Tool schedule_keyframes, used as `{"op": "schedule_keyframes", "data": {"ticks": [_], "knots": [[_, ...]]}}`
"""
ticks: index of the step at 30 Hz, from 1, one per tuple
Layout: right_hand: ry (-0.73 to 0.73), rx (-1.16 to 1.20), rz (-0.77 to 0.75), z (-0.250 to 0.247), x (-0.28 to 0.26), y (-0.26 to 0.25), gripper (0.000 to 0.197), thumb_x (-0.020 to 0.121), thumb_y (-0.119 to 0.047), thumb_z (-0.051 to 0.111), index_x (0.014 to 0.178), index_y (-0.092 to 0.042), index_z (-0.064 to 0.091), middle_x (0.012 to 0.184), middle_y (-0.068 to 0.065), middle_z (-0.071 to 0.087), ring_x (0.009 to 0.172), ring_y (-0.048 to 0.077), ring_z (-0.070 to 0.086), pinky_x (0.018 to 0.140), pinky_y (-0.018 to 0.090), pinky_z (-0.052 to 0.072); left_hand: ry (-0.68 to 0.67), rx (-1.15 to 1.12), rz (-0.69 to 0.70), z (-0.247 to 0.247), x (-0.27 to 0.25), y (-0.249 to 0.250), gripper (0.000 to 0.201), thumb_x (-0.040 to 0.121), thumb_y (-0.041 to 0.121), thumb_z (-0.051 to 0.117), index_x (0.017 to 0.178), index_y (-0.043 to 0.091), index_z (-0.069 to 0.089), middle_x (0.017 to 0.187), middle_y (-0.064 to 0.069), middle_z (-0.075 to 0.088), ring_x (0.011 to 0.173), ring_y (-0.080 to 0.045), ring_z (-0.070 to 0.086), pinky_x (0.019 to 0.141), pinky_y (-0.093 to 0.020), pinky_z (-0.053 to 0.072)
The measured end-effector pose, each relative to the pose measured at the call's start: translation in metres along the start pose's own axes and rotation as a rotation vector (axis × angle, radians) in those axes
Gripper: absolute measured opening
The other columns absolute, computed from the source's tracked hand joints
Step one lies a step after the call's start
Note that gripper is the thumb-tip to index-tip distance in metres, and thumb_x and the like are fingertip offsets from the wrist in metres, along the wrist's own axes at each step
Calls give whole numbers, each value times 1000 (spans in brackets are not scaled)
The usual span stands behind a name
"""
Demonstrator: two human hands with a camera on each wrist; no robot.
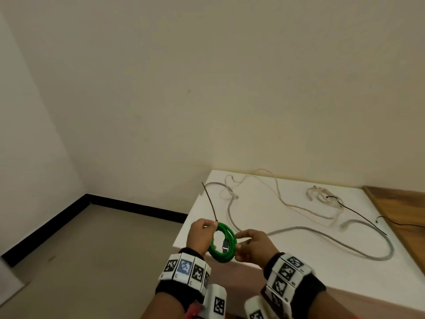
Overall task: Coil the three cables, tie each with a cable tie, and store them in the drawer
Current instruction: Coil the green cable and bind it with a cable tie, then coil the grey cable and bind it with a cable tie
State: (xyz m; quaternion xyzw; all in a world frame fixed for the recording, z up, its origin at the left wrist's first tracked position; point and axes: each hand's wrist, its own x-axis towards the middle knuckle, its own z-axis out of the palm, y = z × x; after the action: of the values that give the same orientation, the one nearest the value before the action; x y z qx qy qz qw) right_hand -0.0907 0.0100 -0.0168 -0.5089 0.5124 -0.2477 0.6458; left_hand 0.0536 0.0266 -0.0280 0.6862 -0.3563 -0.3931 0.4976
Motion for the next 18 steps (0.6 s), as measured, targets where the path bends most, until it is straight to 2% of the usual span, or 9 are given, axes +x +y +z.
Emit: {"op": "schedule_keyframes", "data": {"ticks": [2, 4, 5, 6, 8, 10, 14, 16, 18], "knots": [[-12, 57, 36, 12, 23, -7, 20, 83, 17, 48, 95, 2, 50, 61, 13, 54, 55, 21, 53, 47, 22, 52, 32, 40, -29, -7, 27, -11, 20, 88, 4, 49, 103, -3, 61, 86, -19, 59, 79, -31, 56, 78, -38, 46], [-11, 79, 59, 21, 46, -10, 19, 82, 18, 48, 86, -1, 51, 63, 13, 54, 57, 21, 53, 50, 23, 51, 61, 82, -67, -15, 51, -21, 31, 85, -2, 46, 114, -1, 56, 111, -24, 60, 106, -37, 55, 93, -41, 46], [-11, 83, 67, 24, 55, -11, 20, 81, 19, 47, 83, -1, 51, 64, 13, 54, 58, 21, 53, 53, 25, 51, 75, 94, -87, -17, 60, -25, 34, 83, -4, 44, 116, 0, 54, 118, -25, 58, 111, -38, 53, 98, -44, 45], [-14, 81, 75, 26, 65, -11, 21, 81, 19, 46, 83, -1, 51, 64, 13, 53, 58, 22, 53, 57, 27, 51, 86, 99, -95, -20, 68, -29, 36, 83, -6, 42, 117, 0, 53, 121, -25, 56, 113, -37, 52, 100, -45, 44], [-26, 64, 98, 29, 82, -8, 22, 82, 20, 44, 81, 0, 51, 63, 13, 52, 58, 22, 53, 59, 28, 50, 94, 126, -85, -22, 82, -35, 36, 83, -10, 40, 116, -3, 52, 122, -24, 56, 114, -36, 52, 99, -38, 44], [-36, 37, 111, 32, 93, -6, 21, 82, 20, 42, 86, 2, 50, 64, 13, 52, 58, 21, 53, 52, 25, 52, 79, 168, -68, -22, 89, -40, 37, 84, -13, 39, 117, -5, 52, 124, -22, 56, 116, -33, 51, 96, -32, 40], [17, -24, 92, 25, 101, -3, 20, 85, 16, 43, 94, 1, 51, 72, 10, 51, 60, 19, 52, 42, 18, 52, 62, 202, -29, -21, 92, -47, 42, 83, -14, 39, 122, -2, 50, 130, -21, 53, 122, -31, 48, 103, -34, 38], [139, -233, 6, 7, 106, 1, 22, 85, 10, 46, 99, -3, 58, 84, 9, 56, 72, 21, 56, 52, 21, 53, 79, 232, 12, -20, 89, -45, 40, 85, -9, 41, 123, 3, 50, 133, -18, 51, 123, -30, 47, 102, -32, 37], [256, -663, -101, -18, 105, 3, 34, 84, 3, 47, 115, -9, 58, 113, 9, 58, 104, 25, 56, 82, 28, 49, 115, 281, 77, -17, 80, -39, 37, 87, -5, 42, 121, 5, 52, 132, -14, 52, 122, -28, 47, 96, -27, 36]]}}
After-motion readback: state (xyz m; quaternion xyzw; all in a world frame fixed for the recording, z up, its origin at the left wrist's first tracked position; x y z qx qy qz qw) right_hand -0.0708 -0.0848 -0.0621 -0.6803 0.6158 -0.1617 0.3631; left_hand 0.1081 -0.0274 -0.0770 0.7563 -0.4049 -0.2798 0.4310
